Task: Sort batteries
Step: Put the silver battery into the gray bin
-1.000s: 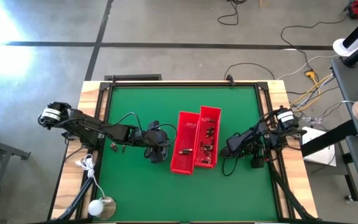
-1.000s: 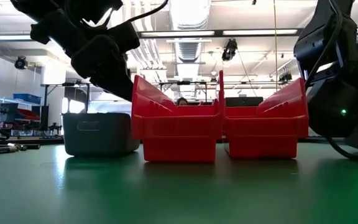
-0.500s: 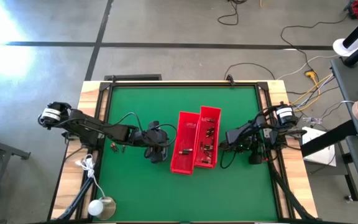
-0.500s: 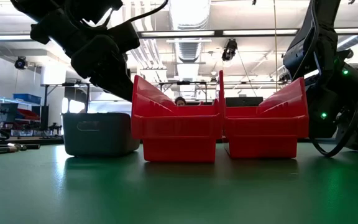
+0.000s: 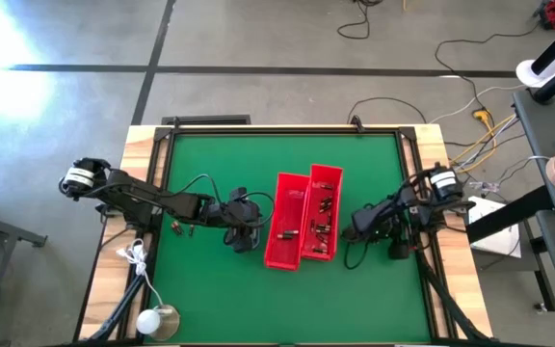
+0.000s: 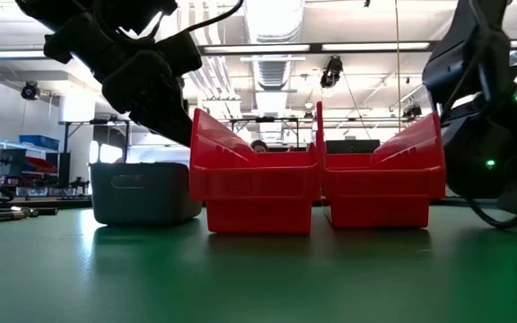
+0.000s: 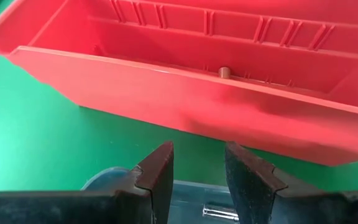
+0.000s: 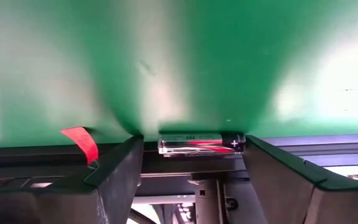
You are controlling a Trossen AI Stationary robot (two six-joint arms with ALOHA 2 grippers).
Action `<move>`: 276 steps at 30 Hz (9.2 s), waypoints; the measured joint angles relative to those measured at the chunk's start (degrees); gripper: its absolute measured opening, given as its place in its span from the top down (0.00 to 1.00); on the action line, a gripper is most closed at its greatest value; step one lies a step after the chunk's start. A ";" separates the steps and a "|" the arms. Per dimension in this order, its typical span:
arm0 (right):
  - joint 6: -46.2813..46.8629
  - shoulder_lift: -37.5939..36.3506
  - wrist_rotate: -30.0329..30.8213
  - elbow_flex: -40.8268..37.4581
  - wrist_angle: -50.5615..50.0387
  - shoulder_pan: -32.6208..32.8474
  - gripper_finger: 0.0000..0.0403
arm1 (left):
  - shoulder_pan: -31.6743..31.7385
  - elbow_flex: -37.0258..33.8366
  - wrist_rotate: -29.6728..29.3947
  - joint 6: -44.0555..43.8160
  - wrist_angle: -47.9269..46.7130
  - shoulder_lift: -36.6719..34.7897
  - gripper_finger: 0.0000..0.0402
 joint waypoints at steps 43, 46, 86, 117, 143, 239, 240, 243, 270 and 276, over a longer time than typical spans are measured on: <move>4.00 0.07 -5.55 9.33 0.37 21.09 0.55 | 0.00 0.02 -0.22 -0.22 -0.04 0.02 0.69; 4.22 0.07 -5.40 10.61 0.37 21.09 0.59 | 0.00 0.02 -0.68 -0.22 0.08 0.02 0.69; 20.35 -2.56 -7.10 3.80 -0.46 9.46 0.19 | -0.28 0.07 1.97 -1.51 3.78 -1.97 0.69; 14.50 0.07 -11.70 1.20 4.09 9.47 0.37 | -1.18 0.07 2.01 -1.94 3.77 -1.99 0.69; 20.77 -0.29 -15.46 3.11 4.54 13.47 0.52 | -1.38 0.00 3.19 -1.81 0.62 -2.03 0.69; 30.91 -13.52 -9.37 7.02 6.75 30.36 0.19 | -1.33 0.02 3.06 -2.77 0.34 -2.03 0.69; 30.06 -13.55 -9.38 7.02 6.24 30.35 0.18 | -1.33 0.02 3.04 -2.56 0.35 -2.03 0.69; 28.14 -13.46 -9.31 6.97 5.71 30.34 0.17 | -1.29 0.02 2.86 -1.95 0.35 -2.03 0.69; 26.61 -13.18 -9.62 3.73 10.87 29.75 0.33 | -1.35 0.02 2.95 -1.92 0.38 -2.03 0.69; 28.24 -13.18 -9.90 3.74 10.93 28.66 0.34 | -1.40 0.04 3.04 0.07 3.60 -2.03 0.69</move>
